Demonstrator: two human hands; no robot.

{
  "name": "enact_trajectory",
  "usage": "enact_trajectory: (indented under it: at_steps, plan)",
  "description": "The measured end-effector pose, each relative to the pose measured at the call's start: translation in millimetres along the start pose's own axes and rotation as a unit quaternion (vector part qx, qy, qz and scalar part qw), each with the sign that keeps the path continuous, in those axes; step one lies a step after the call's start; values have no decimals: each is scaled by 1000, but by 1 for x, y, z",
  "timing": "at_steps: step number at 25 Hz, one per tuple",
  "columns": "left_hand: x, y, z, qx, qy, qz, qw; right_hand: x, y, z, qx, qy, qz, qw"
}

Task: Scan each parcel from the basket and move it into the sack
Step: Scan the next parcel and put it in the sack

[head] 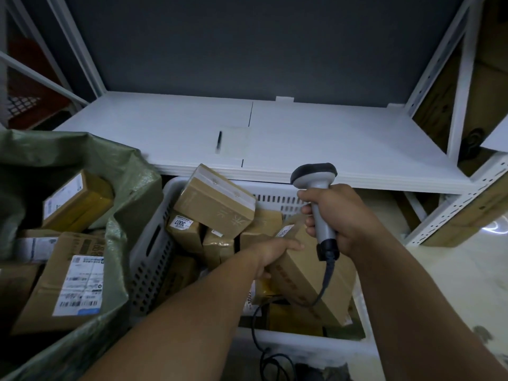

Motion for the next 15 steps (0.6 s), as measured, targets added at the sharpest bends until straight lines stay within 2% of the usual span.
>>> enact_trajectory:
  at_steps: [3, 6, 8, 10, 12, 15]
  plan:
    - [15, 16, 27, 60, 85, -43, 994, 4, -3, -9, 5, -5, 17, 1000]
    - [32, 27, 67, 57, 232, -101, 966, 9, -9, -14, 1, 0, 40, 999]
    - [44, 28, 91, 0, 319, -122, 940, 13, -14, -15, 4, -1, 65, 998]
    - [64, 28, 103, -78, 367, -155, 914, 16, -17, -16, 26, 2, 91, 996]
    - [75, 27, 109, -189, 412, -205, 867, 17, -17, -17, 44, 7, 107, 993]
    - [81, 23, 102, -317, 382, -264, 827, 15, -14, -23, 57, 7, 127, 990]
Point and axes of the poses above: each hand's wrist, its own x-axis away from the middle knuckle, its own z-axis out of the back of the hand, y = z × x, the point moved 4 cm from there along -x, towards the middle knuckle, and after that the axes turned 11 degrees about -x, right-handed, at the moved point
